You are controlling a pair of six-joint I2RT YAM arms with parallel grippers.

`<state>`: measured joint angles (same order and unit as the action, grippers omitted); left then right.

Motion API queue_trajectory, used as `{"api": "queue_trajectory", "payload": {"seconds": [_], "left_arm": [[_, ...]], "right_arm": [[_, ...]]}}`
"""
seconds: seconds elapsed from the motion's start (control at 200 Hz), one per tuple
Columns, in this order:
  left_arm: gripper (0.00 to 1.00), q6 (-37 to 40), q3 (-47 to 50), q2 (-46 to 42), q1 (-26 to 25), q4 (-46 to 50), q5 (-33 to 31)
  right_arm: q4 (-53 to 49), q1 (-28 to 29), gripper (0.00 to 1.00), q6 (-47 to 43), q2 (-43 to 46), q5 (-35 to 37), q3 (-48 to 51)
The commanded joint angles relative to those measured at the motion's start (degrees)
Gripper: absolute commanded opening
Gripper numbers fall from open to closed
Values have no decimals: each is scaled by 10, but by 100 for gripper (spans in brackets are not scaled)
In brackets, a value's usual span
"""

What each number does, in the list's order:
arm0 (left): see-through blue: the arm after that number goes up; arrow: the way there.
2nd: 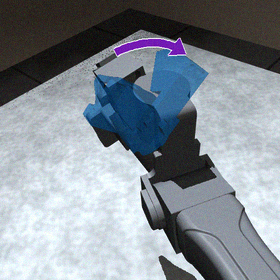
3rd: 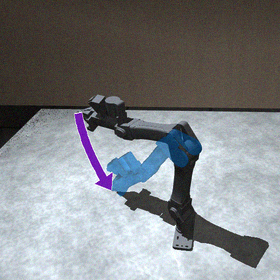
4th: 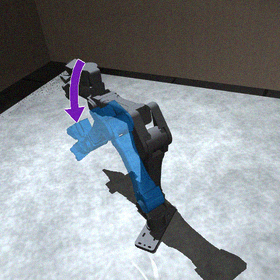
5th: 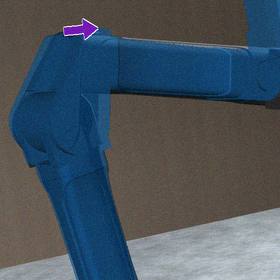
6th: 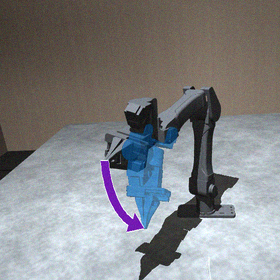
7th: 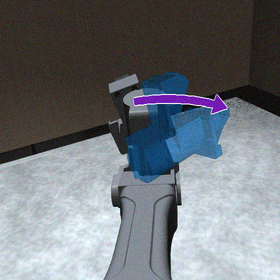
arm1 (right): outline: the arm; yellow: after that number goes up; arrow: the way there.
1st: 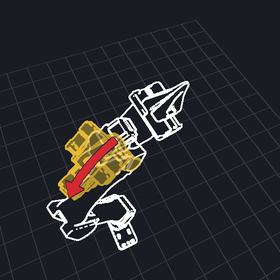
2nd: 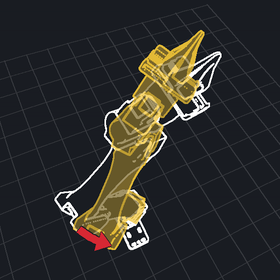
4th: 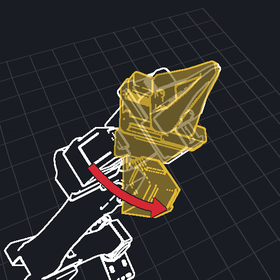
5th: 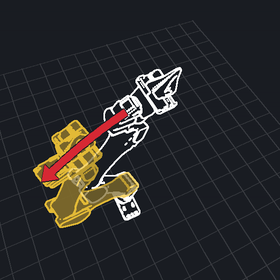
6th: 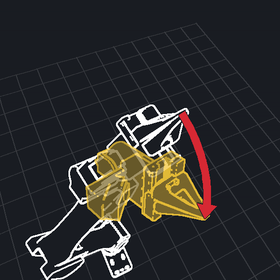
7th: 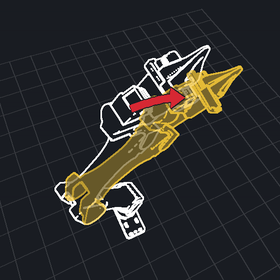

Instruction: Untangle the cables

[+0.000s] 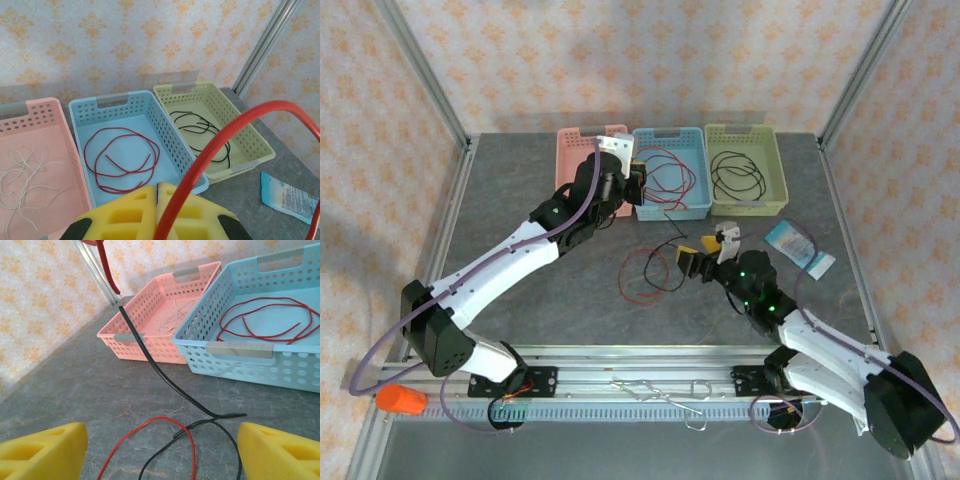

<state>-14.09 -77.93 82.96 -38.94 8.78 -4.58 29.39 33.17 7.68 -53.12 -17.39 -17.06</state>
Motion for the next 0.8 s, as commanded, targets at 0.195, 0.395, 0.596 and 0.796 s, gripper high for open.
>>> {"api": "queue_trajectory", "payload": {"seconds": [0.195,0.395,0.596,0.796], "left_arm": [[0,-15,2,-30,5,5,17],[0,-15,-1,-35,5,8,18],[0,-15,-2,-36,6,10,19],[0,-7,-14,-43,12,23,12]], "right_arm": [[111,-6,78,-30,-117,-11,-53],[123,-19,76,-45,-199,-17,-105],[127,-21,55,-46,-256,-31,-138],[129,-21,29,-40,-249,-30,-109]]}}
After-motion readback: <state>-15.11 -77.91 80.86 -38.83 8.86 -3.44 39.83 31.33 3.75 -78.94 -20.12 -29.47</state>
